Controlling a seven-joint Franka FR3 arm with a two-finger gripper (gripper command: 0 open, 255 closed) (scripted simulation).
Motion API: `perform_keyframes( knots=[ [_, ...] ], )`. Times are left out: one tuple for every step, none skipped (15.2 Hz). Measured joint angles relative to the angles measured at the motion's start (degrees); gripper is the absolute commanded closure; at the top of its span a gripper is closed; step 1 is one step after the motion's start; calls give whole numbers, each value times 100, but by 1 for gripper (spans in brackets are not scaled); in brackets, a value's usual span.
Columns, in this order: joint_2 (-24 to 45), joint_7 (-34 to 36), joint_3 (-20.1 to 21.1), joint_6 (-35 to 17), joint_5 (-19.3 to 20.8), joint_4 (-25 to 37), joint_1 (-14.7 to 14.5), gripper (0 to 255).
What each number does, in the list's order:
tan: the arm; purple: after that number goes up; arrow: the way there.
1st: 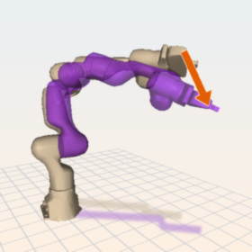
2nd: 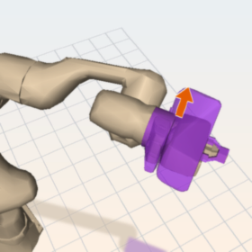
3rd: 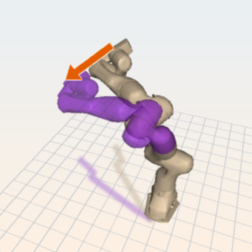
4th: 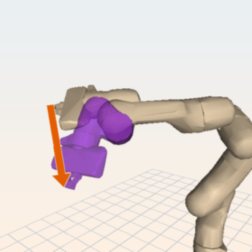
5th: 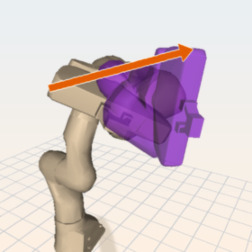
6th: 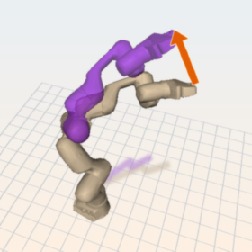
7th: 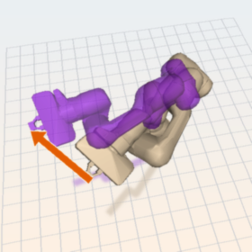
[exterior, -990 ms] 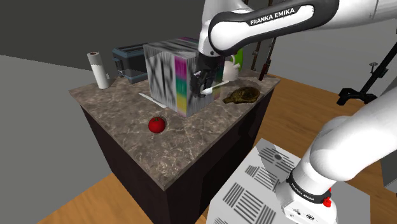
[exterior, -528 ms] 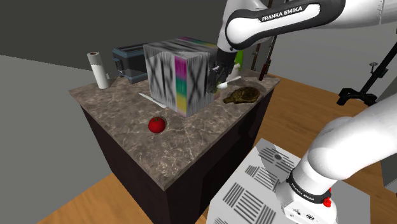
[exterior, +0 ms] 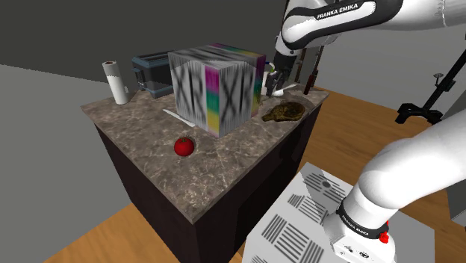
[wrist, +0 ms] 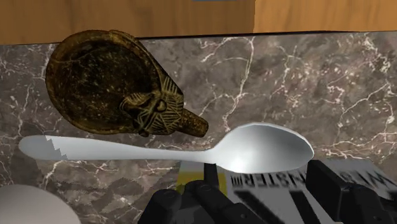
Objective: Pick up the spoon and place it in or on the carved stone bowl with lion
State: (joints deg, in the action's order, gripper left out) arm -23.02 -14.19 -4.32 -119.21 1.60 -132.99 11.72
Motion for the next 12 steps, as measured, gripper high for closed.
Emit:
perform_keyframes(
  knots=[
    [-47,-140,-102,23,23,-25,53,255],
    [-13,-276,-200,46,36,38,97,255],
    [31,-418,-304,55,47,92,143,255],
    [71,-496,-362,20,55,98,167,255],
    [86,-531,-388,-54,60,38,179,255],
    [107,-567,-415,-115,63,-3,191,255],
    [136,-584,-429,-178,63,-37,195,255],
    [150,-600,-442,-262,65,-107,200,255],
    [169,-604,-447,-351,65,-177,201,255],
    [204,-605,-450,-432,62,-224,199,255],
    [233,-606,-452,-503,59,-266,197,255],
    [249,-614,-460,-579,60,-327,199,255]
  ],
)
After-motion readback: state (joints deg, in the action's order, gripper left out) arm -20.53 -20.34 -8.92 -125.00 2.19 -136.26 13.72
